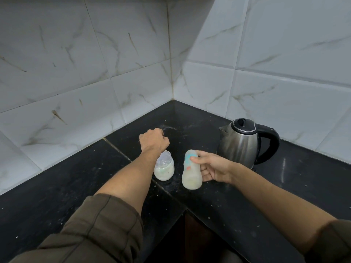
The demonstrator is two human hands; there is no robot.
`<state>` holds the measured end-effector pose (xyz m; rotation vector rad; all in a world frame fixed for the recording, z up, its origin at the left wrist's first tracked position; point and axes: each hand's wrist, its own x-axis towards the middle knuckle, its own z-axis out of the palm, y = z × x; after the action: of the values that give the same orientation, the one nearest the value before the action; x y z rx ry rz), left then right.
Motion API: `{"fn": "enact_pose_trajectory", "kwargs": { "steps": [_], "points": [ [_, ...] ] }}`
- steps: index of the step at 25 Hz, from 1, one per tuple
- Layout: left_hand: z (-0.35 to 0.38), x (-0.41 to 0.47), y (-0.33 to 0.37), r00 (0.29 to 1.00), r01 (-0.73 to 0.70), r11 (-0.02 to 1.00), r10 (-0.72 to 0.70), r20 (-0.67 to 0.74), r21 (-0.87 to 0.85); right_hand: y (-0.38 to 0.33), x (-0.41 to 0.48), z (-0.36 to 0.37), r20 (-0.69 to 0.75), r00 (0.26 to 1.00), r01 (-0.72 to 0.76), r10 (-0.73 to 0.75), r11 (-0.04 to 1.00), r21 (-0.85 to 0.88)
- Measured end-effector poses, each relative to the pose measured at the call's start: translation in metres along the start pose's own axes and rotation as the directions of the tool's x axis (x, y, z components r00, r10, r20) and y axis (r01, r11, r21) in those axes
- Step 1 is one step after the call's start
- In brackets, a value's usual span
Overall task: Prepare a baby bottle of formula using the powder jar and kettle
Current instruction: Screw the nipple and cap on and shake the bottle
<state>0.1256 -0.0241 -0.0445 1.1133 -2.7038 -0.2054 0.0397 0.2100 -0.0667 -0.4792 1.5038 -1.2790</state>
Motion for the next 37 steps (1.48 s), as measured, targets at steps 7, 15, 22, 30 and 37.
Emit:
{"fn": "enact_pose_trajectory", "kwargs": {
  "steps": [7,15,22,30,37],
  "points": [
    [0.001,0.000,0.004,1.000,-0.012,1.000,0.012,-0.004,0.012,-0.004,0.002,0.000,-0.154,0.988,0.025,-0.004,0.991,0.131],
    [0.004,0.001,0.005,1.000,-0.009,1.000,0.009,-0.007,0.014,-0.004,0.006,-0.002,-0.148,0.988,0.061,-0.043,0.991,0.119],
    [0.006,0.001,0.001,1.000,-0.008,1.000,0.008,0.003,0.016,-0.010,0.006,-0.008,-0.221,0.959,0.217,-0.176,0.960,0.176],
    [0.007,0.005,0.002,1.000,0.001,1.000,-0.001,-0.003,0.021,-0.012,0.003,-0.002,-0.145,0.939,0.325,-0.311,0.941,0.089],
    [0.006,0.004,0.001,1.000,-0.007,0.999,0.007,-0.007,0.052,-0.018,0.001,0.004,-0.102,0.930,0.354,-0.353,0.935,-0.003]
  ]
}}
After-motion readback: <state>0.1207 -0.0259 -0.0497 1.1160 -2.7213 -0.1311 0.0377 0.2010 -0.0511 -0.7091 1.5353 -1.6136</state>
